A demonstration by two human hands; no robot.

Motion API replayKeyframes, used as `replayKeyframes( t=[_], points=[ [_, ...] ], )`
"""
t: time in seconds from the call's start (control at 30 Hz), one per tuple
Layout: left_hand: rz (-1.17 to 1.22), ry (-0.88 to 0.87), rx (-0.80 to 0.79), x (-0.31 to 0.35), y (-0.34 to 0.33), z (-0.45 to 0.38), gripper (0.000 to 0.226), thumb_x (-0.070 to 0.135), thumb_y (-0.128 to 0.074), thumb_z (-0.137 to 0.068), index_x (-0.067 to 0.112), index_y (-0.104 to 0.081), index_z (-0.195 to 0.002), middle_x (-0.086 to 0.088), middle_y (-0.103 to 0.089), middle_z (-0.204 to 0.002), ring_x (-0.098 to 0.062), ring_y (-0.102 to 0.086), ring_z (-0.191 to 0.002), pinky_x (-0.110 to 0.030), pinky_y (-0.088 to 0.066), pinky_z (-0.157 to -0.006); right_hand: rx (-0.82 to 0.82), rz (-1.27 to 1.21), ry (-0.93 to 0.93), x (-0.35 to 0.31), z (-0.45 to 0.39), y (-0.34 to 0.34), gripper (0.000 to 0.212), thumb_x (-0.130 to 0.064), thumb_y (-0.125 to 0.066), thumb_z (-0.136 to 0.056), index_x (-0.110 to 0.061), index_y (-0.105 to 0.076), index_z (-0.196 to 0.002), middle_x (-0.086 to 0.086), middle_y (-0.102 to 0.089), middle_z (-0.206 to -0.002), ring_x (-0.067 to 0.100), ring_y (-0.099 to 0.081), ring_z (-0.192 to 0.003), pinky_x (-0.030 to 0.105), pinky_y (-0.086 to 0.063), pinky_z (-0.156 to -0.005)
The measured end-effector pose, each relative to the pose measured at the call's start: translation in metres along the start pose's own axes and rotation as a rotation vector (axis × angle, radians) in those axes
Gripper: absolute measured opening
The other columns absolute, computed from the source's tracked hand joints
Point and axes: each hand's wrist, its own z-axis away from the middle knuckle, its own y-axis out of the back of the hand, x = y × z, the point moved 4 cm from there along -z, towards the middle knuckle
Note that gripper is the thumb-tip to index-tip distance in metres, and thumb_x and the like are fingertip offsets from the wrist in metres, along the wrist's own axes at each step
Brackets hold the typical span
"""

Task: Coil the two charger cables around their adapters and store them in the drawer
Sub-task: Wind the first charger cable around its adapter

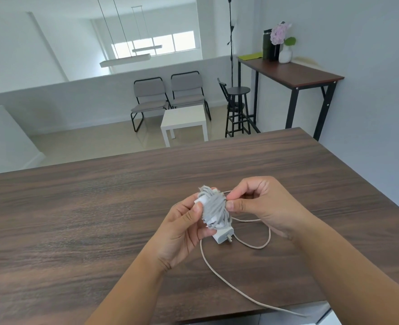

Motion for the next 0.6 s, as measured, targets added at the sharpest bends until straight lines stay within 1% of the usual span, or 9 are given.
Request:
replayKeyframes(
  t=[0.1, 0.17, 0.23, 0.33, 0.4, 0.47, 0.53, 0.6],
  points=[
    [-0.015, 0.016, 0.022, -0.003, 0.001, 0.001, 0.069, 0.031, -0.083, -0.074, 0.001, -0.057, -0.130, -0.018, -0.064, -0.113, -0.023, -0.070, -0.090, -0.025, -0.061, -0.065, -0.016, 0.059, 0.041, -0.001, 0.000, 0.000, 0.014, 0.000, -0.078, -0.062, -0.002, -0.069, -0.073, 0.006, -0.072, -0.069, 0.012, -0.068, -0.065, 0.020, -0.054, -0.061],
    [0.008, 0.020, 0.033, -0.006, 0.003, 0.002, 0.069, 0.033, -0.084, -0.073, 0.002, -0.058, -0.129, -0.019, -0.064, -0.113, -0.022, -0.070, -0.089, -0.025, -0.061, -0.065, -0.003, 0.077, 0.061, 0.002, 0.001, 0.001, 0.017, -0.003, -0.080, -0.062, -0.004, -0.066, -0.072, 0.003, -0.069, -0.066, 0.011, -0.064, -0.061, 0.022, -0.055, -0.059],
    [0.024, 0.014, 0.038, -0.007, 0.004, 0.003, 0.065, 0.035, -0.083, -0.073, 0.004, -0.061, -0.126, -0.018, -0.065, -0.112, -0.021, -0.070, -0.089, -0.025, -0.061, -0.066, 0.013, 0.072, 0.071, 0.006, 0.002, 0.001, 0.020, -0.006, -0.080, -0.062, -0.007, -0.065, -0.074, 0.002, -0.068, -0.067, 0.011, -0.062, -0.062, 0.025, -0.056, -0.060],
    [0.026, 0.011, 0.052, -0.009, 0.002, 0.003, 0.065, 0.039, -0.085, -0.070, 0.006, -0.065, -0.122, -0.016, -0.067, -0.111, -0.020, -0.070, -0.091, -0.025, -0.061, -0.072, -0.004, 0.024, 0.076, 0.010, 0.003, -0.001, 0.019, -0.005, -0.076, -0.068, -0.004, -0.070, -0.086, 0.010, -0.073, -0.082, 0.016, -0.068, -0.074, 0.027, -0.058, -0.068],
    [0.044, 0.020, 0.066, -0.010, 0.001, 0.002, 0.064, 0.040, -0.087, -0.067, 0.008, -0.068, -0.119, -0.015, -0.068, -0.111, -0.020, -0.070, -0.094, -0.026, -0.059, -0.074, -0.002, 0.010, 0.082, 0.009, 0.003, -0.002, 0.021, -0.002, -0.074, -0.071, 0.000, -0.070, -0.092, 0.013, -0.074, -0.088, 0.018, -0.069, -0.078, 0.026, -0.058, -0.069],
    [0.053, 0.025, 0.073, -0.010, 0.000, 0.001, 0.062, 0.040, -0.087, -0.065, 0.008, -0.070, -0.116, -0.014, -0.070, -0.108, -0.019, -0.071, -0.092, -0.024, -0.060, -0.072, 0.003, 0.043, 0.089, 0.007, 0.002, -0.001, 0.017, 0.003, -0.073, -0.074, 0.001, -0.070, -0.091, 0.012, -0.074, -0.085, 0.017, -0.069, -0.075, 0.025, -0.057, -0.067],
    [0.044, 0.029, 0.087, -0.010, 0.001, 0.000, 0.063, 0.040, -0.088, -0.065, 0.007, -0.070, -0.115, -0.014, -0.070, -0.107, -0.018, -0.071, -0.088, -0.023, -0.061, -0.069, 0.012, 0.087, 0.075, 0.006, 0.000, 0.001, 0.011, 0.005, -0.072, -0.076, 0.001, -0.069, -0.086, 0.012, -0.073, -0.080, 0.017, -0.067, -0.070, 0.025, -0.057, -0.064],
    [0.035, 0.023, 0.107, -0.010, 0.003, -0.003, 0.067, 0.038, -0.088, -0.065, 0.005, -0.067, -0.120, -0.017, -0.068, -0.110, -0.020, -0.071, -0.088, -0.025, -0.061, -0.068, 0.047, 0.102, 0.057, 0.009, -0.003, 0.004, 0.009, 0.004, -0.073, -0.076, 0.001, -0.069, -0.083, 0.019, -0.071, -0.079, 0.023, -0.062, -0.068, 0.026, -0.056, -0.062]
  ],
)
